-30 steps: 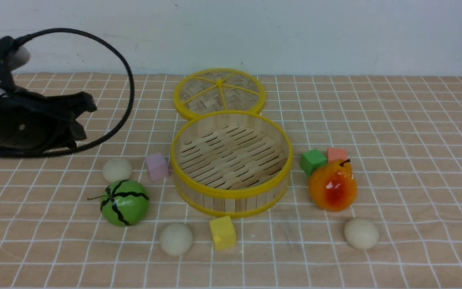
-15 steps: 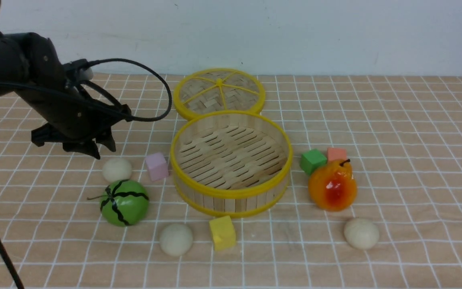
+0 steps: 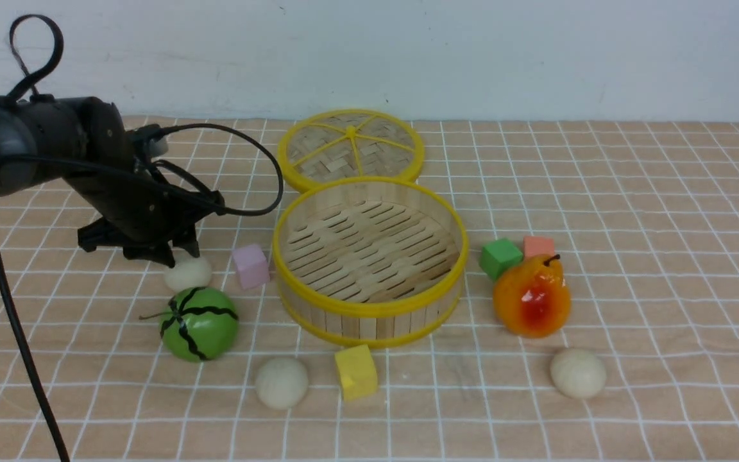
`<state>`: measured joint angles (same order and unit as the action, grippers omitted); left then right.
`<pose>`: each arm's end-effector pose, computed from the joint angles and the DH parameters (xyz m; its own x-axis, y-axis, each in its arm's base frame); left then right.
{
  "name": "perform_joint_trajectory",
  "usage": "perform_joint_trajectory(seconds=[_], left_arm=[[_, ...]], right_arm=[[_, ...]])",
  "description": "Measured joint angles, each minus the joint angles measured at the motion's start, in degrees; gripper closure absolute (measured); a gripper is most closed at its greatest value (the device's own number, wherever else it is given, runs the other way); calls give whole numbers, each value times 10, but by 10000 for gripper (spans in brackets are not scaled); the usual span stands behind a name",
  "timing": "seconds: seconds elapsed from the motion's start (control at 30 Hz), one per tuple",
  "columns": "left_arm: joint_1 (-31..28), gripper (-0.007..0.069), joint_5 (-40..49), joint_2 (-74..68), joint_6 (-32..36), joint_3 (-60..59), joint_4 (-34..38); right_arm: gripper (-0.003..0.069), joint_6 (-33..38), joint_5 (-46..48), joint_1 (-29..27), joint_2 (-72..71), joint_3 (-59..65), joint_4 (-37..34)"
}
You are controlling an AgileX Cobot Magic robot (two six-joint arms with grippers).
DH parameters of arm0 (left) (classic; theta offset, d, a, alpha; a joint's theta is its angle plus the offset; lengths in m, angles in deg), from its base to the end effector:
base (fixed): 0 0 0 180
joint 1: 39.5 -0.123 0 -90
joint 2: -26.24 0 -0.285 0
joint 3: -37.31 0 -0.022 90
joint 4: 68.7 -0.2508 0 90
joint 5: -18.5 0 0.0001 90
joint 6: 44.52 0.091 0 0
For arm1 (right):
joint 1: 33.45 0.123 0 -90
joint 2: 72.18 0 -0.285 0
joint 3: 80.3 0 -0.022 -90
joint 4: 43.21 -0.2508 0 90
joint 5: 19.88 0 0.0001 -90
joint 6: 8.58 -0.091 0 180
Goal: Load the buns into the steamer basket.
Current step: Use the left arm to grab a steamed stuffed bun, then use the left arm to put the steamed stuffed bun into the steamer
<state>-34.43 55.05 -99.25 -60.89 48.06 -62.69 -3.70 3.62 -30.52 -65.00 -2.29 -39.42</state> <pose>0.4440 -0.0451 0.1905 -0.8560 -0.2865 -0.4303 -0.2054 0.9524 -0.2255 0.0515 0.0002 0.1724 -0.3121 -0.1614 -0.9362 -0.0723 0.9866 -0.1460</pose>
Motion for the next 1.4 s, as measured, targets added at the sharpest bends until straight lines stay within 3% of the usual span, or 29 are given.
perform_joint_trajectory(seconds=[0.23,0.47,0.6,0.87,0.97,1.13,1.4], left_arm=[[0,397,2,-8,0,1,0],[0,534,14,-8,0,6,0],[0,616,75,-8,0,49,-1],[0,627,197,12,0,171,35],[7,627,226,27,3,219,106],[57,624,204,27,44,229,159],[130,616,138,-42,84,229,155]], right_arm=[[418,0,0,0,0,0,0],[418,0,0,0,0,0,0],[418,0,0,0,0,0,0],[418,0,0,0,0,0,0],[418,0,0,0,0,0,0],[418,0,0,0,0,0,0],[418,0,0,0,0,0,0]])
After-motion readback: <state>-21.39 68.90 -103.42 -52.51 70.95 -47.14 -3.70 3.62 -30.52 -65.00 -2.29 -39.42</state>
